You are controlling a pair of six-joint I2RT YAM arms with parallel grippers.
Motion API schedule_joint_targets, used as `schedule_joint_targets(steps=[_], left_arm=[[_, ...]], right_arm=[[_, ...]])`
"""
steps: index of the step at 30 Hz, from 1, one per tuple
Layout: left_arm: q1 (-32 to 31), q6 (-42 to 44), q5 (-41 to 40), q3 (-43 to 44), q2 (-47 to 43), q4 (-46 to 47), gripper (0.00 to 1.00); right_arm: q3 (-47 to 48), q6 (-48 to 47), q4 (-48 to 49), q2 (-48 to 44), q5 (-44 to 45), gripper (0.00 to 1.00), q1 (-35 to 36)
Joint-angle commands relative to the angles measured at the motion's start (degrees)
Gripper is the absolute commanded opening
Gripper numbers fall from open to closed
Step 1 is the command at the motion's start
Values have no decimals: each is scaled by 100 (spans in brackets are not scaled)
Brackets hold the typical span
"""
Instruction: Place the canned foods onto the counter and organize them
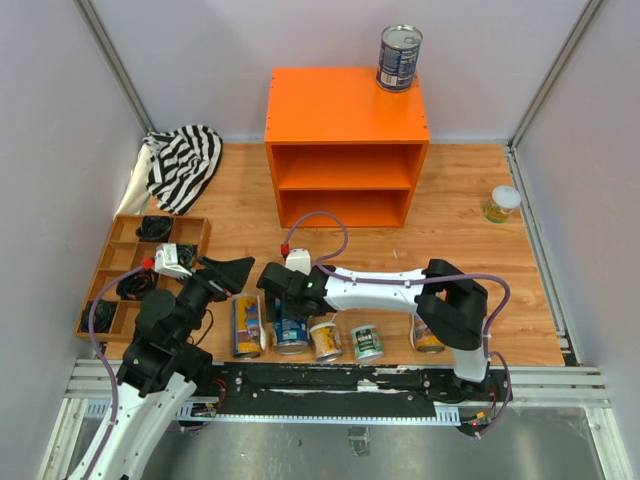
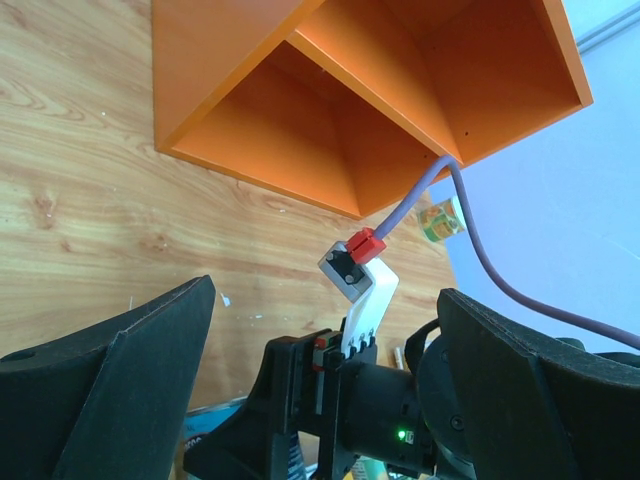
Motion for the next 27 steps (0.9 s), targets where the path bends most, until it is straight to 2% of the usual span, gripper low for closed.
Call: schedule_joint_targets(steps=[1,3,9,12,18,27], left_arm=[[-27,64,12,136,-86,8,98],[-27,66,4,131,-84,-4,98],[-27,47,-5,139,-91,-31,98],[-27,32,-10,139,-79,-29,98],[-27,11,-10,113,-62,-16,97],[-27,-37,-5,48,-57,32,97]], right_arm=[[-349,-214,117,21,116,55,-119],[-401,-308,228,-33,121,47,-135],[-485,-621,450,-163,153,14,-195],[-504,-791,559,-250,162,2,-231],[-491,-1267,700,-522,330,1,-245],[-1186,-2152,1794,-1151,351,1,-252]])
